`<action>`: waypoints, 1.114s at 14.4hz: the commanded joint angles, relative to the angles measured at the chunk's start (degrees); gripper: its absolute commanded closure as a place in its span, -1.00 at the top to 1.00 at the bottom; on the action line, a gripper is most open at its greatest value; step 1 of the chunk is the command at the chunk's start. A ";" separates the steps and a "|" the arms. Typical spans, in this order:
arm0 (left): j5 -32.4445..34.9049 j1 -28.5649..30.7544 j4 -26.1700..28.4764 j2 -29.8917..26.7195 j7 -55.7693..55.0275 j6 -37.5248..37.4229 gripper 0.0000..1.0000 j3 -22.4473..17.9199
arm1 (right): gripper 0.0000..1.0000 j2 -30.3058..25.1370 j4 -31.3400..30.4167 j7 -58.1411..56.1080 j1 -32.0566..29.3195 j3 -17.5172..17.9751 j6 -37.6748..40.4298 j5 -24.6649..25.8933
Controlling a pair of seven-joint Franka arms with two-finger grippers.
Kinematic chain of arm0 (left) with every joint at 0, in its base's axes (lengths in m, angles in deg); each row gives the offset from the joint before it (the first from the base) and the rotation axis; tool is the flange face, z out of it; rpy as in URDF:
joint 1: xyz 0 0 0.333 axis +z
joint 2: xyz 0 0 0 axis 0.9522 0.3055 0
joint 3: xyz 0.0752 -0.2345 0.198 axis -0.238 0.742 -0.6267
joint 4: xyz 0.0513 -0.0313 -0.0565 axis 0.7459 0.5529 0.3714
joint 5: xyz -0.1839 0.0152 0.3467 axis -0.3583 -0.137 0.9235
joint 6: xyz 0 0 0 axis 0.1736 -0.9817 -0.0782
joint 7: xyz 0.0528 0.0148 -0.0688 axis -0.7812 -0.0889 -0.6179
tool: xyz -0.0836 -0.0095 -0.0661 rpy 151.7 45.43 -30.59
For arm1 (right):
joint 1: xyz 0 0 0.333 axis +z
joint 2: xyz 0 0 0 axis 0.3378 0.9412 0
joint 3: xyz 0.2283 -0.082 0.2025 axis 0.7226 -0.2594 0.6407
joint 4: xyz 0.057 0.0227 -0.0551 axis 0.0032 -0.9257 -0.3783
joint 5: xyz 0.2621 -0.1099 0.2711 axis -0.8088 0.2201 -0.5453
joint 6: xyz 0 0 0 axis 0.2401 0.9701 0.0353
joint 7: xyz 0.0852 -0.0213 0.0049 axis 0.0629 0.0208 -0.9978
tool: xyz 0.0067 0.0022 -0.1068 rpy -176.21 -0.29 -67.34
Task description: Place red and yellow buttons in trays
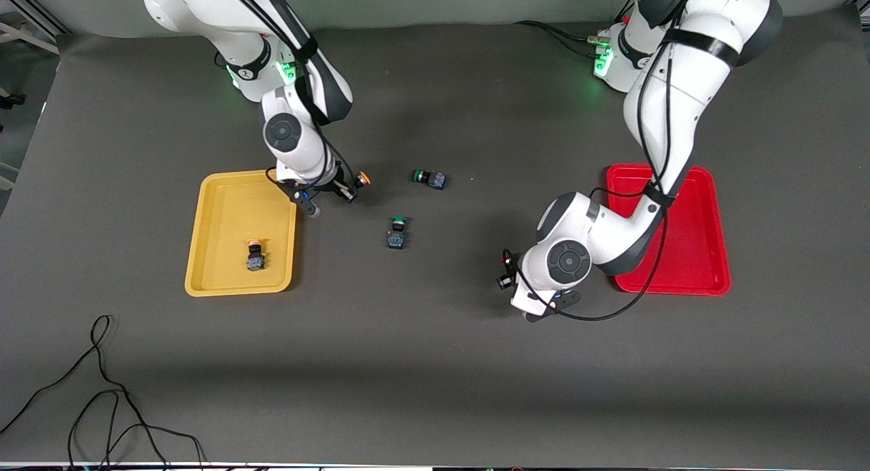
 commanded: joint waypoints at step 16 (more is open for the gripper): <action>0.42 29.70 27.62 -25.08 55.03 0.39 -1.00 -0.68 | 1.00 -13.08 11.61 -44.18 -0.05 -32.09 19.74 11.17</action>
